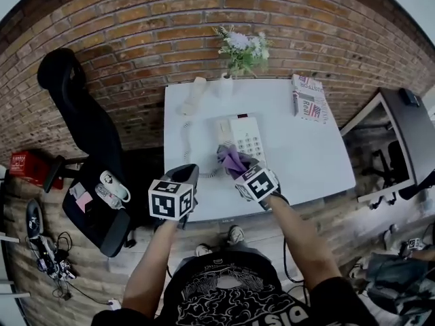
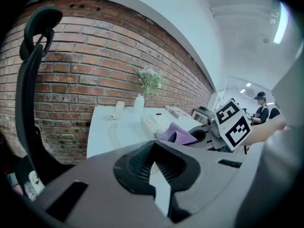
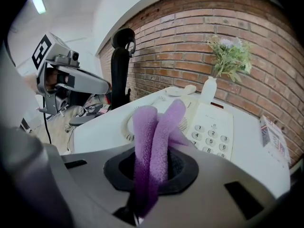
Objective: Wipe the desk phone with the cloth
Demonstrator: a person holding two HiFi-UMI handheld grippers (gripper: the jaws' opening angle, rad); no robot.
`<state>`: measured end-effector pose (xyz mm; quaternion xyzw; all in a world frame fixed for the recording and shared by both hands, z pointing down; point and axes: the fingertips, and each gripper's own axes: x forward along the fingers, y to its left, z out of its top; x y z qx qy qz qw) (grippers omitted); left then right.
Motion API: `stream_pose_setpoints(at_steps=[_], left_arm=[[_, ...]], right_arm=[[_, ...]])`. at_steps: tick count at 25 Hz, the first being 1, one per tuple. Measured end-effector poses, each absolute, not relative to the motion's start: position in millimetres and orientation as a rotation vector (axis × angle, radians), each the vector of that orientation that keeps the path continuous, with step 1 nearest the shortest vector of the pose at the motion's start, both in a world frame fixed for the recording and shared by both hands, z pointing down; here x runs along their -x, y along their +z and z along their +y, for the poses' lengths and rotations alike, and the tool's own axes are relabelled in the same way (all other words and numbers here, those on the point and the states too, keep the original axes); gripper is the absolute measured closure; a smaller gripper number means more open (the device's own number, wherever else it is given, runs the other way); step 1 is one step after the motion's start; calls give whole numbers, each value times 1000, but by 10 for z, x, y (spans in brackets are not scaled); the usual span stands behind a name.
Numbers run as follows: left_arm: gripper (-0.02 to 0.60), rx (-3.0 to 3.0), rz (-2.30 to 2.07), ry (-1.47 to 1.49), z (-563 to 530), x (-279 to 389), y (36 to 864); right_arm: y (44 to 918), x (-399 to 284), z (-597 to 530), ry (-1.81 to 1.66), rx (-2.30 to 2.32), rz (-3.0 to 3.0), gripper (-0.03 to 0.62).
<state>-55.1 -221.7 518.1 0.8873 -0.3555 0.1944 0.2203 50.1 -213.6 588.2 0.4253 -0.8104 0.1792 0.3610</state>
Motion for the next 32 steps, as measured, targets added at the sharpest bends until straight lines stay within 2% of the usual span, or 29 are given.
stream_pose_setpoints(at_steps=[16, 32], left_arm=[[575, -2497, -872, 532, -2083, 495, 5192], [575, -2445, -990, 509, -2618, 99, 5169]], right_arm=[[5740, -588, -1814, 477, -1213, -2055, 546], [4772, -970, -2888, 243, -1190, -2227, 546]])
